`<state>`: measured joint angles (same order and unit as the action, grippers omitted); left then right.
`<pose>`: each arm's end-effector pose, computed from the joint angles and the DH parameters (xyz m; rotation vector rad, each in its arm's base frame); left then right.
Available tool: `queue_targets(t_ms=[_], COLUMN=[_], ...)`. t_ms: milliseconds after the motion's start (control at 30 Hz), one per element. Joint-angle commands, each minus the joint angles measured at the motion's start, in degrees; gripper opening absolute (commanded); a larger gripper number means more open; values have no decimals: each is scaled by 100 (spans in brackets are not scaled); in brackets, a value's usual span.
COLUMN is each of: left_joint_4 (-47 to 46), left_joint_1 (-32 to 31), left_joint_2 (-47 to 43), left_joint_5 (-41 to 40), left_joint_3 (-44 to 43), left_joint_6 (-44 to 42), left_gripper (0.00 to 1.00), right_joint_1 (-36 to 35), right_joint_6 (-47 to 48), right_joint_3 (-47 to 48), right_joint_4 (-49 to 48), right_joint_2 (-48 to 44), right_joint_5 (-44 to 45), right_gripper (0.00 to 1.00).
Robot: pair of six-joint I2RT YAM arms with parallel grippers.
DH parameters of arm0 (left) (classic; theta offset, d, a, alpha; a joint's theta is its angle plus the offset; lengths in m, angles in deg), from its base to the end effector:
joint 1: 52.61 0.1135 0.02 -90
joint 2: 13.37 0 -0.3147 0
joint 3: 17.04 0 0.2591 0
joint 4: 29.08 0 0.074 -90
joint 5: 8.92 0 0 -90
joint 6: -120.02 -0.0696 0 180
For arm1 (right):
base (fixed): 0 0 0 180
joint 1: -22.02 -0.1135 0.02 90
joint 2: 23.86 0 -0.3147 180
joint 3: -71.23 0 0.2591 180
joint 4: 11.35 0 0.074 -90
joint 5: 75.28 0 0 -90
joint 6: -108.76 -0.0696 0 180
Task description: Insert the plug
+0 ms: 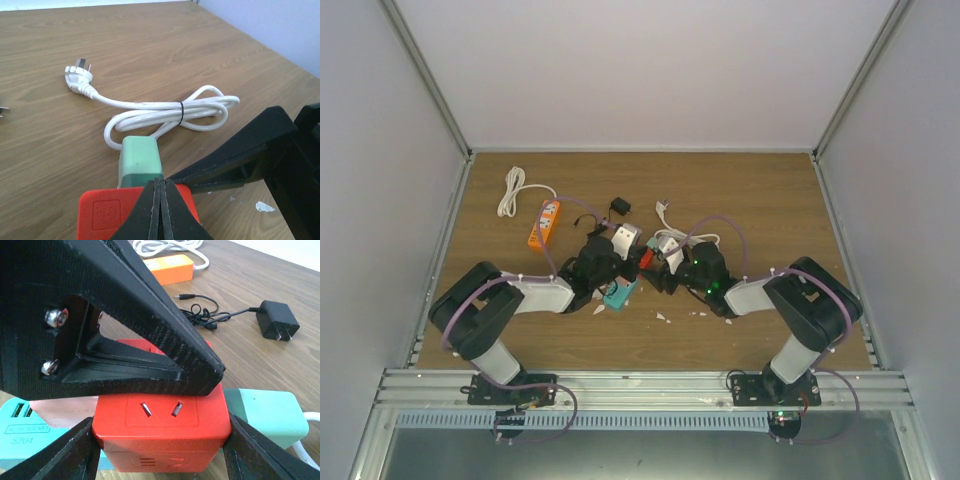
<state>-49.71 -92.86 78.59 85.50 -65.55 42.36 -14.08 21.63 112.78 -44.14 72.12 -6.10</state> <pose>0.2645 -0.2309 0.1942 0.5399 1.9571 -0.6673 0.2543 0.2160 0.1645 -0.8930 1.7835 0.7327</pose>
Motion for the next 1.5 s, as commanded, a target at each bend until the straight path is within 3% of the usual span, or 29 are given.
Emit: queue_targets(t_ms=[0, 167, 233, 267, 567, 833, 1033, 1300, 1467], left_joint_4=[-67, 171, 217, 216, 368, 1036, 1212, 856, 829], left_joint_1=[-22, -18, -18, -18, -27, -141, -284, -318, -290], left_joint_2=[368, 137, 85, 70, -102, -982, -1236, 373, 64], left_joint_5=[-193, -554, -639, -670, -721, -644, -672, -981, -930], left_joint_3=[325, 349, 388, 413, 353, -224, -444, -305, -191], left_joint_6=[142, 147, 154, 161, 102, -252, -418, -91, -15], left_gripper=[0, 0, 0, 0, 0, 0, 0, 0, 0], right_joint_1=[-14, -10, -11, -11, -4, 156, 195, 210, 251], right_joint_6=[-82, -156, -229, -265, -715, -1176, -1243, -1245, -1256], right_joint_3=[-252, -362, -434, -494, -1263, -1708, -1742, -1668, -1720], right_joint_4=[802, 700, 630, 587, 296, 639, 765, 765, 774], right_joint_2=[74, -120, -255, -339, -2035, -3492, -3613, -3392, -3484], right_joint_5=[386, 494, 623, 694, 1159, 1739, 1725, 1710, 1733], right_gripper=[7, 58, 89, 98, 100, 100, 100, 100, 100])
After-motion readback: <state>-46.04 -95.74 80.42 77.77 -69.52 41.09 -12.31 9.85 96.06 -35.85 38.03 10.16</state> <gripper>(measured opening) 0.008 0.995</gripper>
